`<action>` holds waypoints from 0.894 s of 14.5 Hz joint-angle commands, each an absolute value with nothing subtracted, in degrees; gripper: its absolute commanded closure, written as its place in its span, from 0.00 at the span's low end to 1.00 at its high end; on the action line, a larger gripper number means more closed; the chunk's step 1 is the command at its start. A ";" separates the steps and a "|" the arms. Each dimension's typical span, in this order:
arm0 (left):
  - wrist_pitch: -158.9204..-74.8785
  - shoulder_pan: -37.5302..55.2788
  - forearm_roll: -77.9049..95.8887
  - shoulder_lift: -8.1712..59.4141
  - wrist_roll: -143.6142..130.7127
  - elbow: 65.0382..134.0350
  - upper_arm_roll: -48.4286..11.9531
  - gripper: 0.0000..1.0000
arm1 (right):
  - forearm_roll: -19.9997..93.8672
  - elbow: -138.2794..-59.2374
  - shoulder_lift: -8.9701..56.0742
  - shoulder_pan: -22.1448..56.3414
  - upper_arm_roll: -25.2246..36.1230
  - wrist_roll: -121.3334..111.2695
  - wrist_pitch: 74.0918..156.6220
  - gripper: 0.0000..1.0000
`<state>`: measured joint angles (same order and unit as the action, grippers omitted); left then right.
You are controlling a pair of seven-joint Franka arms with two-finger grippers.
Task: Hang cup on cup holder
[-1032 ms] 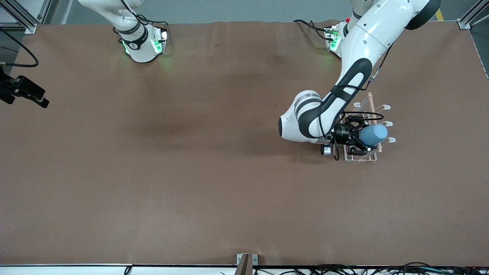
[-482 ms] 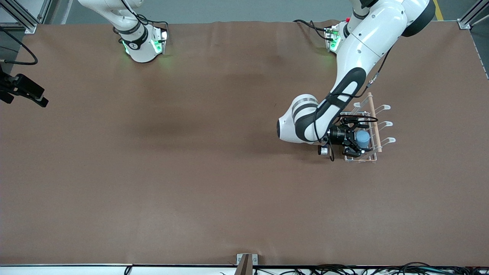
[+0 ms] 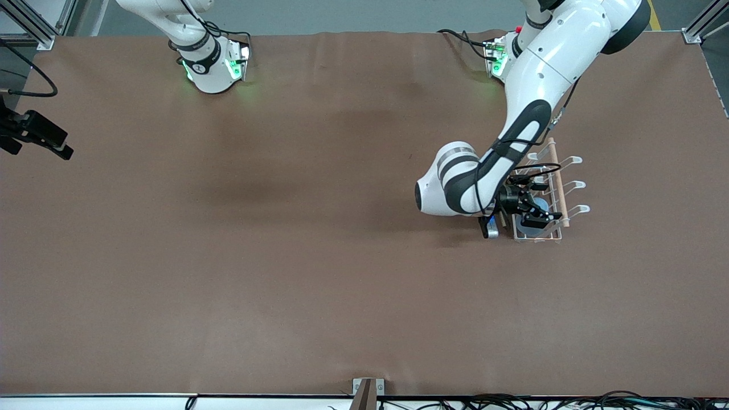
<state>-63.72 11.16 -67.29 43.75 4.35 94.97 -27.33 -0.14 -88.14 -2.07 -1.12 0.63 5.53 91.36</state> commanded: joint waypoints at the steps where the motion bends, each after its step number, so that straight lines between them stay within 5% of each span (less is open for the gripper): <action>1: -63.45 8.54 -60.84 41.23 -6.57 90.01 -28.73 0.00 | 0.18 -87.01 -1.58 -0.88 0.79 5.10 90.62 0.00; 10: -64.95 -3.76 -51.17 31.65 -7.65 85.52 -41.73 0.00 | 0.18 -87.36 -1.58 -1.14 0.79 5.10 90.53 0.00; 13: -67.05 -15.95 -45.98 30.24 -7.73 82.27 -54.18 0.00 | 0.18 -87.45 -1.58 -1.32 0.88 5.19 89.65 0.00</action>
